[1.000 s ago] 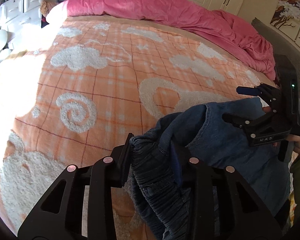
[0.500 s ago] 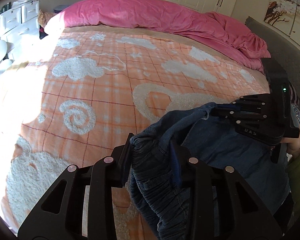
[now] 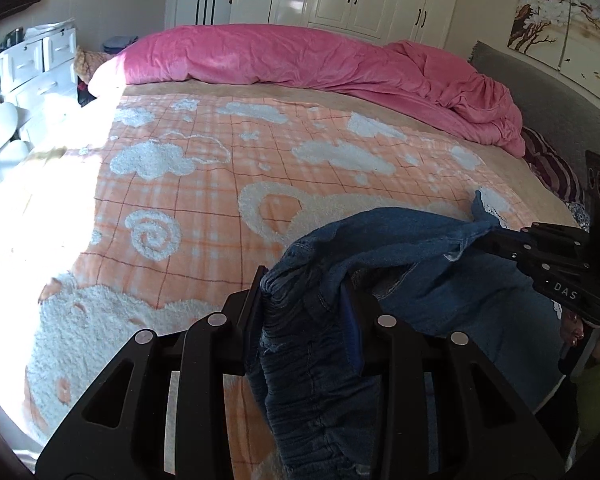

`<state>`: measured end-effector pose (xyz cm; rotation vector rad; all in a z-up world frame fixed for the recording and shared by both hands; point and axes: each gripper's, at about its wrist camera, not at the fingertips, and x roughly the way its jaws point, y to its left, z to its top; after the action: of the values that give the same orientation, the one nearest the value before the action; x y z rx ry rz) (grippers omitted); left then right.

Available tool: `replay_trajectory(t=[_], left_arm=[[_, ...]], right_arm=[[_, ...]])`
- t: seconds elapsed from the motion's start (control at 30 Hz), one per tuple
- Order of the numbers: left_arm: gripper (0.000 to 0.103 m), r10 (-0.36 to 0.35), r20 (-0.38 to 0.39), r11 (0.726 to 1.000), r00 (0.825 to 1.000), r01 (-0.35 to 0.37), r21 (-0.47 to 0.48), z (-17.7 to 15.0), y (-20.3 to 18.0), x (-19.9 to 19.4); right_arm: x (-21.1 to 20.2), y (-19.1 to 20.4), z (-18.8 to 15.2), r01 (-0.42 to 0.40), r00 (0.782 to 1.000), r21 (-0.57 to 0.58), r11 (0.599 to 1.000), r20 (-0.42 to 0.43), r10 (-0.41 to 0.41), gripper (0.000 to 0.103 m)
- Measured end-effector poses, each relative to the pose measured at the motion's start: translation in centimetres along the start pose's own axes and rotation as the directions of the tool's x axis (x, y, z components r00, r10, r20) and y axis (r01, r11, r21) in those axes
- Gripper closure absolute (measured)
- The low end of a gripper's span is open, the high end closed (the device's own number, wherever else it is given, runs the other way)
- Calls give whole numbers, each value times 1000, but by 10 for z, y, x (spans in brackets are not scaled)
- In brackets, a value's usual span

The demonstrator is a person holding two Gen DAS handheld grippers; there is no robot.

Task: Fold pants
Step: 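Lift the waistband and fold it over toward the lace hems with both tools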

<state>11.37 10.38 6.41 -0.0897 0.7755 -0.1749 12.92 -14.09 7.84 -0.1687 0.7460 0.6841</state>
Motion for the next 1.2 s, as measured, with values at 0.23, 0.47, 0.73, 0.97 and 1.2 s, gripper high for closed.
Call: replay_trajectory(t=[0.23,0.47,0.73,0.97,1.2], left_arm=[[76,18,26,998,1000,-19,57,-32,-21,-28],[75,0,-67,999,998,2,33,-76,-25,-39],[70,-40,-151,997,988,28,-77,-102,-14,-41],[57,-60,-159,987,985,34,-157,-110,-3,-55],[57,-35,-36,992,999,30,-122,-95,-20,-102]], right_arm=[[-39,23,-42,-27,1000,31,999,-2,27,96],[-61,50,-81,-19,999,-3,1000,-29,19,96],[-63,72,-121,-45,997,-7,999,-68,45,95],[-54,81,-141,-51,992,-15,999,-119,49,93],[-47,87,-150,-51,987,-27,998,-152,46,92]])
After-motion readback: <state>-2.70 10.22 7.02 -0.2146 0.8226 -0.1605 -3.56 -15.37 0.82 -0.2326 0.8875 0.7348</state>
